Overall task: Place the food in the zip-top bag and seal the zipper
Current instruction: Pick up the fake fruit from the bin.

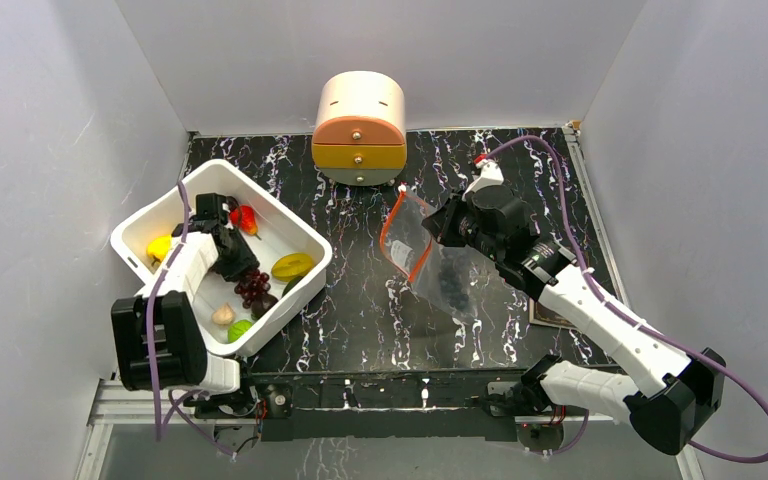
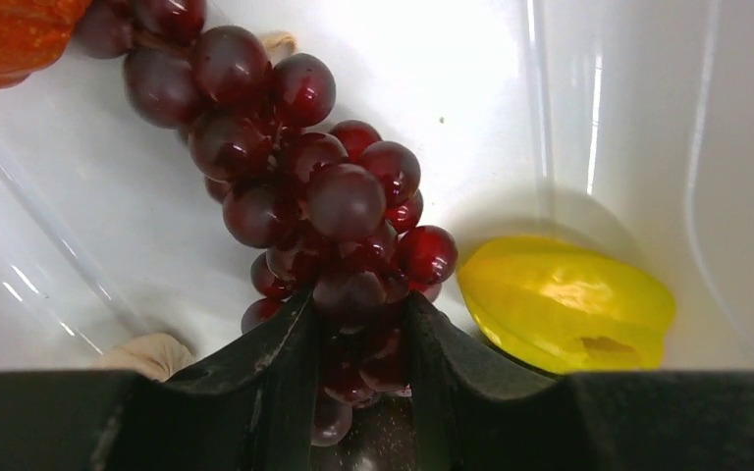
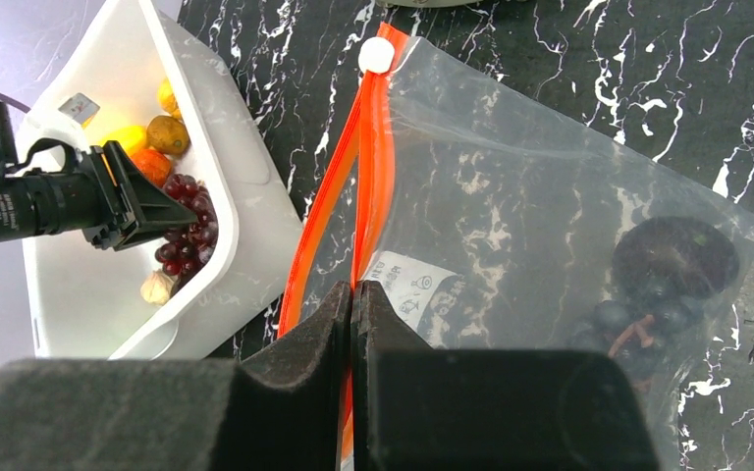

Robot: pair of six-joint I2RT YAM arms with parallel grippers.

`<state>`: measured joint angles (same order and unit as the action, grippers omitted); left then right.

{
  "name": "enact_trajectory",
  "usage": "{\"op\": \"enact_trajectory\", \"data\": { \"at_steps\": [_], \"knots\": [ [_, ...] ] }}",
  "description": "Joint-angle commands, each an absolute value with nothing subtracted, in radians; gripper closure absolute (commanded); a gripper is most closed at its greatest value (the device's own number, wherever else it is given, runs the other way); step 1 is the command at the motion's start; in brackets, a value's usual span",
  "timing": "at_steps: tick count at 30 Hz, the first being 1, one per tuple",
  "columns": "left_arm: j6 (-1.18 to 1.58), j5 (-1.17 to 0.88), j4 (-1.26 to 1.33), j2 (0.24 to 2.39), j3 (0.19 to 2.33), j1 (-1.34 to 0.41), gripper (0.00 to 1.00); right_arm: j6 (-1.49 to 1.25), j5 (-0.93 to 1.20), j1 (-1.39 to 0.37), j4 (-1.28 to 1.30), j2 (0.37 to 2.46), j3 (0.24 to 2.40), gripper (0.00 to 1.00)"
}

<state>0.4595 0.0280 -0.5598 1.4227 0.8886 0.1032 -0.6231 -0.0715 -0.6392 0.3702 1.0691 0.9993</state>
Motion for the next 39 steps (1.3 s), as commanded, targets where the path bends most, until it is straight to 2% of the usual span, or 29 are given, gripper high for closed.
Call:
{"op": "enact_trajectory", "data": {
  "at_steps": [1, 18, 39],
  "knots": [
    [0.428, -0.024, -0.62, 1.32, 0.955, 0.105, 0.83, -0.618, -0.053, -0.638, 0.318, 1.077, 1.072, 1.0],
    [0.387, -0.103, -0.709, 1.179, 1.151, 0.104, 0.87, -0.577, 0.061, -0.638, 0.285, 1.177, 1.176, 1.0],
    [0.281, -0.559, -0.687, 1.137, 1.316, 0.013, 0.86, -0.615, 0.139, -0.638, 0.249, 1.249, 1.175, 1.0]
  ]
}}
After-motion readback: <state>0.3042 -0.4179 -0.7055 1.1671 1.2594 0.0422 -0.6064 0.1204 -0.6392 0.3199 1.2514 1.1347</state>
